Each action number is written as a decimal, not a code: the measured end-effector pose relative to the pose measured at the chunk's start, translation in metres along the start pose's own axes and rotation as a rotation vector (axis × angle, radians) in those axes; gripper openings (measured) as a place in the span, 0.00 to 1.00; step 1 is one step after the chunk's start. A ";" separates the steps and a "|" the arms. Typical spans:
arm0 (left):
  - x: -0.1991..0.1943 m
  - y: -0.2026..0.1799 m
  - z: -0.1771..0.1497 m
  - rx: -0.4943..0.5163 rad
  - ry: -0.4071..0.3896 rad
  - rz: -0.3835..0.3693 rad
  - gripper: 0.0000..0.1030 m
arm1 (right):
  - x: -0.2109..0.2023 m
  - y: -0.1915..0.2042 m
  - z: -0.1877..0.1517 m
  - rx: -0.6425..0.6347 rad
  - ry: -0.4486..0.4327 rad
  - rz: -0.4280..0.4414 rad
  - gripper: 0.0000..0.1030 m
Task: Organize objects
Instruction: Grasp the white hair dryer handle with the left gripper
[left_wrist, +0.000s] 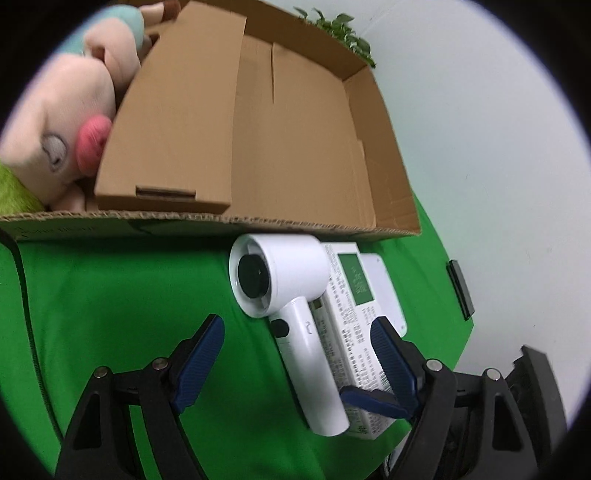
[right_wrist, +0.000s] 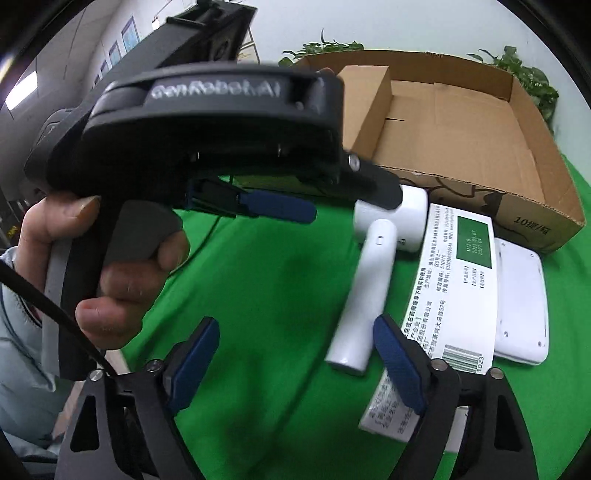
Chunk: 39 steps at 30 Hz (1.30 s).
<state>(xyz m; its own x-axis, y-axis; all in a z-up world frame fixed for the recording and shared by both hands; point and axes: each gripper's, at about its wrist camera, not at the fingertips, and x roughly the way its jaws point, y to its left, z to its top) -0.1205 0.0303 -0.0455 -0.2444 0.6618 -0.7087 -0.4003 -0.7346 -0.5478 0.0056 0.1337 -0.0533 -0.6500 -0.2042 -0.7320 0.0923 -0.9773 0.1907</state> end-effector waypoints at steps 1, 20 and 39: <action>0.003 0.001 -0.001 -0.002 0.005 -0.001 0.78 | 0.001 -0.001 0.000 0.000 0.001 -0.012 0.73; 0.026 -0.005 -0.005 -0.013 0.108 -0.051 0.51 | 0.033 -0.018 0.016 0.077 0.100 -0.165 0.38; 0.034 -0.020 -0.048 -0.048 0.145 -0.045 0.48 | 0.031 0.003 0.008 0.063 0.176 -0.175 0.27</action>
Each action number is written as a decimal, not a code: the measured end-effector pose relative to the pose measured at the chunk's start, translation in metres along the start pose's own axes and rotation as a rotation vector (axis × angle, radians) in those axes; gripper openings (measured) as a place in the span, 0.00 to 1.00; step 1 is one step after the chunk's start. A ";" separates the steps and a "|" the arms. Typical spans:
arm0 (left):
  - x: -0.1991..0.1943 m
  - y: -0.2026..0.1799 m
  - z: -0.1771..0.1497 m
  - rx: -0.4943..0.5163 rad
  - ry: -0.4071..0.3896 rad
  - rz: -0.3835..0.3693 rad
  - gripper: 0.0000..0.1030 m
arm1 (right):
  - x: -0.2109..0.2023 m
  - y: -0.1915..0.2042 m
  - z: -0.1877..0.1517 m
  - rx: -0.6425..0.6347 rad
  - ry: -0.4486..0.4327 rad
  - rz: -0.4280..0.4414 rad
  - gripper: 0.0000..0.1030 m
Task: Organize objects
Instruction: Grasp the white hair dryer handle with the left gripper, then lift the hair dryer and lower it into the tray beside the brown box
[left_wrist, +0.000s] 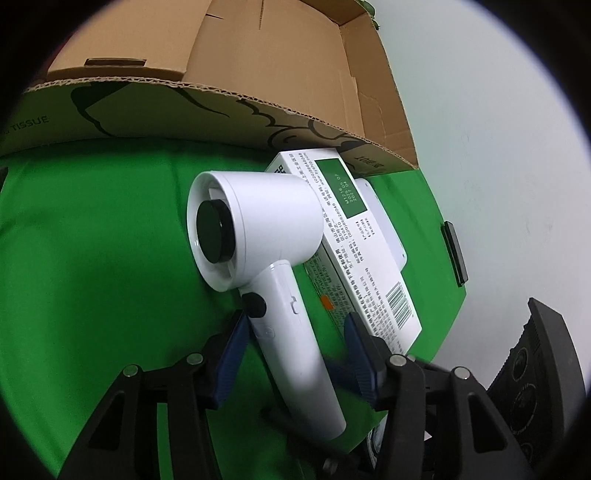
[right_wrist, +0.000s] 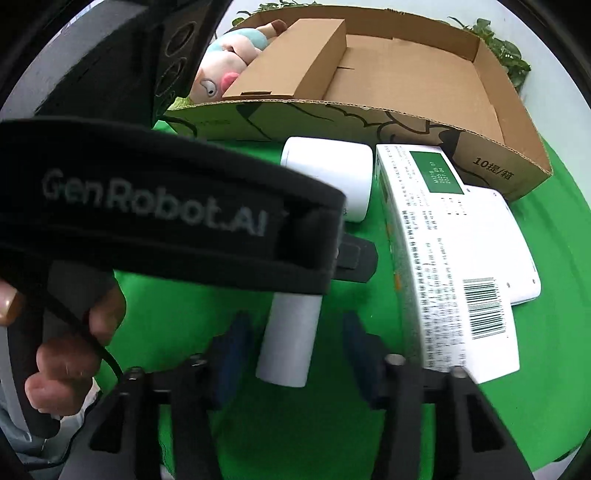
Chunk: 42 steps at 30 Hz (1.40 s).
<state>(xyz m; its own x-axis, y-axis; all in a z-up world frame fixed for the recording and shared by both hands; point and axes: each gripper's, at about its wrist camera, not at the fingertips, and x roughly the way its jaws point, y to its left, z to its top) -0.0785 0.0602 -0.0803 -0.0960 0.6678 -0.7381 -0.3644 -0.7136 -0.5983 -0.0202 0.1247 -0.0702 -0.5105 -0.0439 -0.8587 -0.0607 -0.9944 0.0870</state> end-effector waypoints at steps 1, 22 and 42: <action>-0.001 0.000 -0.001 0.000 -0.002 0.016 0.40 | 0.001 0.001 0.001 -0.002 0.002 0.003 0.27; -0.115 -0.091 0.040 0.230 -0.283 0.089 0.34 | -0.080 0.032 0.080 -0.025 -0.346 -0.075 0.26; -0.152 -0.140 0.194 0.346 -0.320 0.134 0.34 | -0.139 -0.037 0.186 -0.002 -0.477 -0.083 0.26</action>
<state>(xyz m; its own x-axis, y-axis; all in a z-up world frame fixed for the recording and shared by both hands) -0.1926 0.0999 0.1761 -0.4236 0.6450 -0.6360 -0.6104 -0.7221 -0.3257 -0.1062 0.1852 0.1400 -0.8406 0.0842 -0.5350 -0.1162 -0.9929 0.0264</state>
